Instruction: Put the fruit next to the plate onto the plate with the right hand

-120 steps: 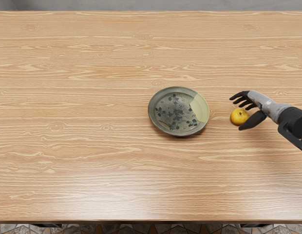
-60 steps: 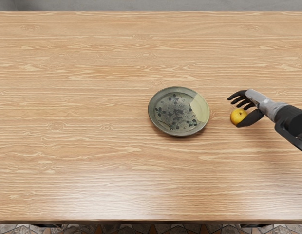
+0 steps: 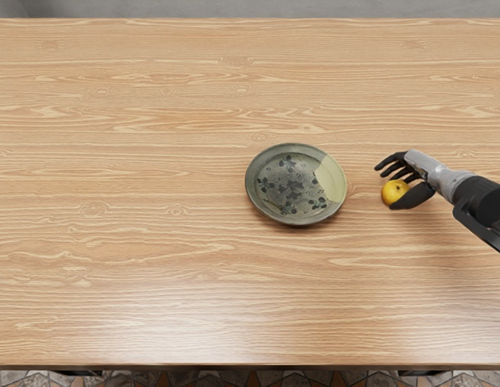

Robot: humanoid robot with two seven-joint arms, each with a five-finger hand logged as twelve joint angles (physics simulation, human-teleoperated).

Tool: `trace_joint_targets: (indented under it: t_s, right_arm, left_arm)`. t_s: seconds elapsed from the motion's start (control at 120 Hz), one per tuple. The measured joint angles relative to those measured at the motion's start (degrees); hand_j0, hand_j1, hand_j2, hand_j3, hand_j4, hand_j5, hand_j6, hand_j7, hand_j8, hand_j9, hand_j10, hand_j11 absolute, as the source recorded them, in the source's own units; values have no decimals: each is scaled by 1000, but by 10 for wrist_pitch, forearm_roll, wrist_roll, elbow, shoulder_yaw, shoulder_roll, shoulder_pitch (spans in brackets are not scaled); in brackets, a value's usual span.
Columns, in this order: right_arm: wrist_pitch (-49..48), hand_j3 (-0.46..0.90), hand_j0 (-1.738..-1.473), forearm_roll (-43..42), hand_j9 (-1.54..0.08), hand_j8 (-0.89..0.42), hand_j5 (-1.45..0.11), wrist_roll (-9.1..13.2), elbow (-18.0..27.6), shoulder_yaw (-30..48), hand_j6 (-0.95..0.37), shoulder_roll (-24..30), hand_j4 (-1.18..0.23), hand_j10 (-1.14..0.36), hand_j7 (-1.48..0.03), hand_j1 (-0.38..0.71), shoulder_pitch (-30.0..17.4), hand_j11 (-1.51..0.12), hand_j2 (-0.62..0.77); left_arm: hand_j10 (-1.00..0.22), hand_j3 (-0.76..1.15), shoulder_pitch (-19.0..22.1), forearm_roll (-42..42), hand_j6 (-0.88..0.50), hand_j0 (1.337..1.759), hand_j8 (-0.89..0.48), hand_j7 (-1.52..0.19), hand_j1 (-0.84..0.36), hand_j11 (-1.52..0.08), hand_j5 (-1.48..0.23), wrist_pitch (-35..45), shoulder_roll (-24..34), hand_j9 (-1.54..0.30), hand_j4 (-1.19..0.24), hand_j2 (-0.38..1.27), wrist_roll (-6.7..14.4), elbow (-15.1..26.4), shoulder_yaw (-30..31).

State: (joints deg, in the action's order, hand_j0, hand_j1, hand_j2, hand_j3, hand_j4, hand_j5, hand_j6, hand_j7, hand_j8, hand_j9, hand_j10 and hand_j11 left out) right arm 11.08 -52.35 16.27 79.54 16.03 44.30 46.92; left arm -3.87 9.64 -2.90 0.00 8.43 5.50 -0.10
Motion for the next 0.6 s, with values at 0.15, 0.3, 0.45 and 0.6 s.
trace_joint_targets:
  t_s: [0.15, 0.3, 0.45, 0.6]
  right_arm:
    - [0, 0, -1658, 0, -574, -431, -572, 0, 0, 0, -446, -1, -446, -443, -574, 177, -2, -574, -83]
    - [1, 0, -1658, -3, -591, -420, -571, 0, 0, 1, -468, -2, -482, -431, -595, 192, -3, -596, -80]
    - [1, 0, -1658, -4, -614, -415, -582, 0, 0, 1, -495, -2, -519, -423, -623, 215, -4, -626, -79]
    - [0, 0, -1657, -3, -663, -399, -639, 0, 0, 0, -528, -2, -544, -412, -670, 254, -4, -675, -43]
  left_arm:
    - [-21, 0, 0, 0, -21, 1658, -21, -27, 325, -26, -27, 0, 0, -27, -21, 4, 0, 0, 0]
    - [-21, 0, 0, 0, -21, 1658, -21, -27, 325, -27, -27, 0, 0, -27, -21, 4, 0, 0, 0]
    - [-21, 0, 0, 0, -21, 1658, -21, -27, 325, -27, -27, 0, 0, -27, -21, 4, 0, 0, 0]
    - [-21, 0, 0, 0, -21, 1658, -21, -27, 325, -27, -27, 0, 0, -27, -21, 4, 0, 0, 0]
